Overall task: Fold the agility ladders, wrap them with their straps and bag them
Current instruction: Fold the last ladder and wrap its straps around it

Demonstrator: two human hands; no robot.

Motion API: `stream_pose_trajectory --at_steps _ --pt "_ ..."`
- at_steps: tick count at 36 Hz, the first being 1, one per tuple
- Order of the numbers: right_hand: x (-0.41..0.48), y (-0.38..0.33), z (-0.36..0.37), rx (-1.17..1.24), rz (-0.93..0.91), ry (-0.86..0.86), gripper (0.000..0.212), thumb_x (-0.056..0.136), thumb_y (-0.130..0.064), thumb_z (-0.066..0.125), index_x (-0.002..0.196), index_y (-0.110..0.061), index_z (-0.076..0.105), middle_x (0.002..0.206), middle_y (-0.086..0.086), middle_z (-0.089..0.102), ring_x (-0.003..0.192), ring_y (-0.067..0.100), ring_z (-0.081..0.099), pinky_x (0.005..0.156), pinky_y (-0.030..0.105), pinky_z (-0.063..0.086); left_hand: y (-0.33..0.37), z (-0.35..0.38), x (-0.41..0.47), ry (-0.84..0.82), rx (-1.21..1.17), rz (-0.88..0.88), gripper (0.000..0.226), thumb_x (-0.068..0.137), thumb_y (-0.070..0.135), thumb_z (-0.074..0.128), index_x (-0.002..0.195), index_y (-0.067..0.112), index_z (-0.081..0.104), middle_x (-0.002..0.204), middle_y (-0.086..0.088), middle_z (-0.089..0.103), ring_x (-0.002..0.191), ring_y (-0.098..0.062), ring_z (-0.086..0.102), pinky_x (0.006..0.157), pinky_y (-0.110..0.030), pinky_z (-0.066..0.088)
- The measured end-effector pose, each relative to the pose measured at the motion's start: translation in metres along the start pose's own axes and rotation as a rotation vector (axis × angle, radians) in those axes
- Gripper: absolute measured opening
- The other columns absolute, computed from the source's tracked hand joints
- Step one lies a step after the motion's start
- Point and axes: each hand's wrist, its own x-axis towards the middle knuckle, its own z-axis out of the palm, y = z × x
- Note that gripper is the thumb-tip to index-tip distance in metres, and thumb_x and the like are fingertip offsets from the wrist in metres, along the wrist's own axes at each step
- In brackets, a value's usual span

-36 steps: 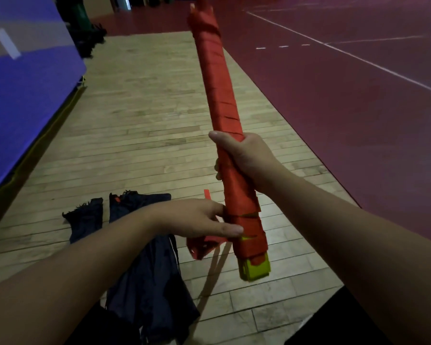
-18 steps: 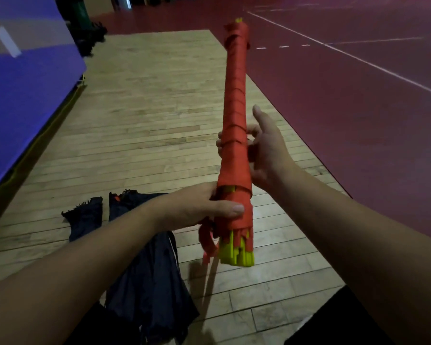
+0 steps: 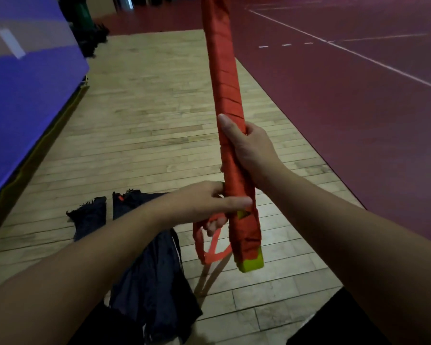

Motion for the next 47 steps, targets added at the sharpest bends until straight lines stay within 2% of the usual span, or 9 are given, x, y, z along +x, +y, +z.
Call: stream_pose_trajectory --at_steps 5,8,11,16,22,30,34,39,47 --pt "0.001 0.007 0.006 0.121 -0.042 0.047 0.042 0.09 -0.03 0.076 0.117 -0.005 0.056 0.09 0.015 0.068 0.067 0.027 0.071 0.064 0.037 0.061 -0.005 0.018 0.012 0.274 0.29 0.038 0.034 0.079 0.053 0.074 0.097 0.03 0.056 0.079 0.006 0.067 0.06 -0.007 0.064 0.054 -0.024 0.049" --pt "0.001 0.004 0.004 0.328 0.038 -0.058 0.046 0.094 -0.021 0.071 0.128 0.001 0.048 0.099 0.02 0.069 0.072 0.032 0.07 0.065 0.039 0.061 -0.01 0.008 0.012 0.144 0.11 0.057 0.04 0.076 0.052 0.079 0.101 0.028 0.06 0.08 0.004 0.07 0.063 -0.008 0.065 0.061 -0.027 0.054" --pt "0.004 -0.001 -0.01 0.635 0.232 -0.329 0.043 0.097 -0.035 0.06 0.122 -0.001 0.054 0.097 0.017 0.068 0.075 0.027 0.066 0.07 0.037 0.059 -0.013 -0.002 0.006 0.056 -0.052 0.083 0.065 0.062 0.059 0.082 0.115 0.027 0.065 0.106 0.0 0.076 0.099 -0.022 0.072 0.094 -0.045 0.057" --pt "0.005 0.0 -0.018 0.636 0.404 -0.567 0.052 0.084 -0.058 0.055 0.097 -0.008 0.059 0.07 0.004 0.056 0.051 0.014 0.053 0.054 0.028 0.05 -0.01 0.011 0.005 -0.101 -0.119 0.163 0.041 0.067 0.051 0.086 0.101 0.035 0.071 0.11 0.0 0.075 0.106 -0.023 0.07 0.097 -0.038 0.055" --pt "0.002 0.0 -0.007 0.191 0.313 -0.31 0.043 0.092 -0.052 0.059 0.083 -0.011 0.052 0.057 0.008 0.048 0.045 0.019 0.044 0.051 0.028 0.041 -0.004 0.009 0.009 -0.172 0.104 0.033 0.035 0.075 0.06 0.065 0.104 0.04 0.064 0.091 0.022 0.073 0.093 -0.005 0.071 0.092 -0.029 0.054" --pt "0.008 0.009 -0.005 0.074 0.15 0.05 0.035 0.09 -0.045 0.07 0.086 -0.013 0.06 0.067 0.005 0.058 0.06 0.02 0.058 0.064 0.036 0.054 -0.009 0.023 0.019 0.102 0.331 -0.004 0.035 0.085 0.057 0.067 0.099 0.025 0.064 0.087 -0.002 0.072 0.076 -0.016 0.069 0.064 -0.021 0.054" --pt "0.009 0.0 -0.016 0.303 0.242 -0.021 0.035 0.091 -0.041 0.068 0.105 -0.01 0.061 0.084 0.011 0.066 0.076 0.022 0.07 0.081 0.041 0.059 -0.008 0.013 0.018 0.004 -0.025 0.01 0.038 0.072 0.038 0.078 0.1 0.016 0.065 0.093 -0.004 0.073 0.085 -0.017 0.068 0.079 -0.026 0.054" --pt "0.008 -0.006 -0.023 0.766 0.373 -0.276 0.031 0.087 -0.032 0.066 0.097 -0.009 0.049 0.079 0.013 0.06 0.054 0.019 0.06 0.051 0.027 0.054 -0.008 0.002 0.012 -0.248 -0.39 0.084 0.048 0.069 0.024 0.071 0.113 0.009 0.063 0.102 -0.001 0.072 0.098 -0.017 0.069 0.085 -0.027 0.055" --pt "0.006 0.009 -0.014 0.334 0.362 -0.208 0.016 0.095 -0.022 0.056 0.093 -0.006 0.05 0.063 0.014 0.055 0.044 0.02 0.052 0.046 0.025 0.048 -0.011 -0.006 0.012 -0.228 -0.013 -0.017 0.045 0.083 0.043 0.077 0.117 0.014 0.068 0.11 -0.006 0.074 0.1 -0.024 0.072 0.088 -0.038 0.058"
